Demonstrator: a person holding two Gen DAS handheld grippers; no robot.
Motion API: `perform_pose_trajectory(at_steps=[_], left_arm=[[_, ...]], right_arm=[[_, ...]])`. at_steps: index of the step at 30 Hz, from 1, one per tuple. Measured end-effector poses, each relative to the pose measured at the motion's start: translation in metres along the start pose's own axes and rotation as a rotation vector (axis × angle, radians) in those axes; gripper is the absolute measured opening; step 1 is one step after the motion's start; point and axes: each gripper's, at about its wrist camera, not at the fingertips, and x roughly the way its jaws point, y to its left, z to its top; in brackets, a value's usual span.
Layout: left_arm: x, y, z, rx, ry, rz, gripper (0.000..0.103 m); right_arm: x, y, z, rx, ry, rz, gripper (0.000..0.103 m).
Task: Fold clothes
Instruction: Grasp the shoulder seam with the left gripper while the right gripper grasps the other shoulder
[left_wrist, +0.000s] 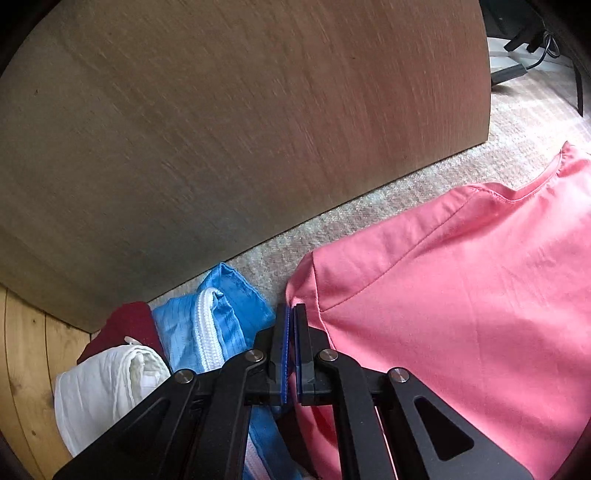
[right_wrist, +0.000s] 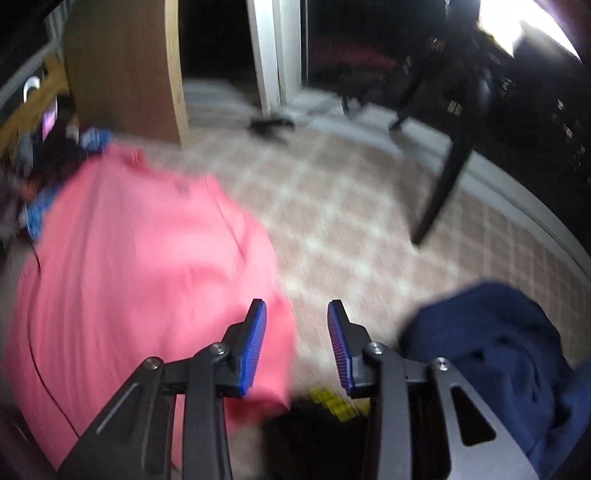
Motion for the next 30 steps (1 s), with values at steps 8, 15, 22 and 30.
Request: perform_pose_trajectory(at_steps=[8,15,22,30], left_arm=[[0.001,-0.006,0.002,0.021,0.007,-0.002,0.002],[-0.017,0.0,0.006,-0.005,-0.046,-0.026,0.002],[0.004,-0.012,0.005,0.02,-0.004,-0.026,0.002],[-0.022,-0.002,0.01,0.008,-0.064,-0.12,0.014]], right_arm=[[0.03,0.017,-0.018,-0.078,0.145,-0.019,0.006],[-0.014,0.008,-0.009,-0.094,0.03,-0.278,0.005],[0.028,0.017,-0.012,-0.209,0.22,-0.421,0.009],[0.002,0.031,0.027,-0.115,-0.026,-0.158,0.056]])
